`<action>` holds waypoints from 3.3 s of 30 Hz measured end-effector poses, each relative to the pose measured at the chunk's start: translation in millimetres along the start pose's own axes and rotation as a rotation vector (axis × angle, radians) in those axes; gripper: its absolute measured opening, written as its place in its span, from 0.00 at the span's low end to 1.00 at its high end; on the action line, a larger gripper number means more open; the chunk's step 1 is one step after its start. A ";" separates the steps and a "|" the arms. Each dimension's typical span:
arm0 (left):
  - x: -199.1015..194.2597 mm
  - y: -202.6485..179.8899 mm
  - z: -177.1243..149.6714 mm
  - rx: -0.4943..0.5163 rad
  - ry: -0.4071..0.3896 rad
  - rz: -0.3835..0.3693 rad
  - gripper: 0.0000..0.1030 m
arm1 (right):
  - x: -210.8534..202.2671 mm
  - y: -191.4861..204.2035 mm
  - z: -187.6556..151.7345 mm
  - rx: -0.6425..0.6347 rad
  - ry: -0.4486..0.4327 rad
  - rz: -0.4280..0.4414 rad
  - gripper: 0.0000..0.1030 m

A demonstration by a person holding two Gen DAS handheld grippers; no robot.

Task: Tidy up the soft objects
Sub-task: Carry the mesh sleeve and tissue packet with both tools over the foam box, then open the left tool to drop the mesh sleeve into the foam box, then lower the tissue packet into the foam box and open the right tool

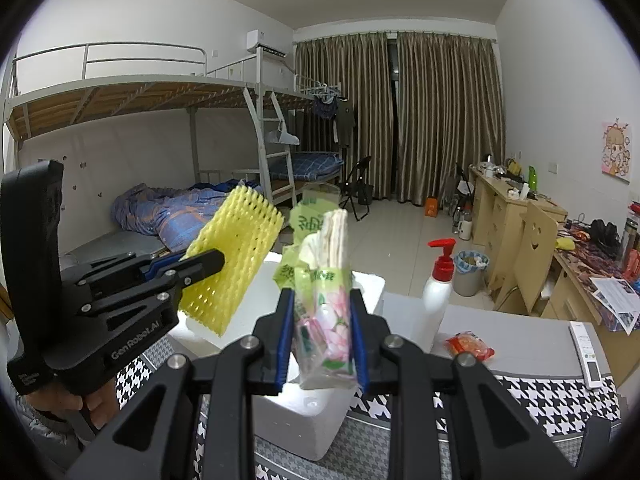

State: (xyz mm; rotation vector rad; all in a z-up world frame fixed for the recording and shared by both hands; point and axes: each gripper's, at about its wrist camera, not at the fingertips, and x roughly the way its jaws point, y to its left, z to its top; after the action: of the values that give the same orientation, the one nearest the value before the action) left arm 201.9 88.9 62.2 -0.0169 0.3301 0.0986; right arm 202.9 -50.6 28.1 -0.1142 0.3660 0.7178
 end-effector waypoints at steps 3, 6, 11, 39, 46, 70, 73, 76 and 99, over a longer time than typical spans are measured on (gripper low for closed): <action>1.5 2.6 -1.5 0.000 0.005 0.003 0.11 | 2.8 1.7 0.5 -0.004 0.007 0.002 0.30; 3.0 4.5 -1.6 0.003 0.007 0.005 0.11 | 4.4 3.6 1.7 -0.005 0.011 0.005 0.29; 9.2 6.0 -2.5 0.004 0.018 0.004 0.11 | 8.2 3.7 2.2 -0.009 0.021 0.006 0.29; -3.7 46.6 -8.7 -0.069 -0.029 0.120 0.96 | 26.8 9.2 4.5 -0.030 0.053 0.017 0.30; -10.2 57.7 -11.9 -0.083 -0.038 0.152 0.99 | 28.7 7.3 5.5 -0.042 0.056 0.025 0.29; -25.7 85.8 -21.5 -0.100 -0.043 0.209 0.99 | 51.4 5.7 6.8 -0.051 0.104 0.052 0.34; -25.5 89.1 -22.3 -0.110 -0.039 0.219 0.99 | 56.3 6.4 6.3 -0.046 0.121 0.061 0.46; -27.0 93.7 -23.5 -0.119 -0.040 0.220 0.99 | 61.0 8.7 4.4 -0.042 0.131 0.073 0.63; -42.6 81.4 -20.4 -0.102 -0.058 0.198 0.99 | 25.8 11.3 6.6 -0.051 0.071 0.039 0.99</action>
State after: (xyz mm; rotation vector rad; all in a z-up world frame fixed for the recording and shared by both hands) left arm 147.2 165.2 56.7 -0.0821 0.2679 0.3111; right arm 215.2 -24.5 25.0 -0.1821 0.4191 0.7629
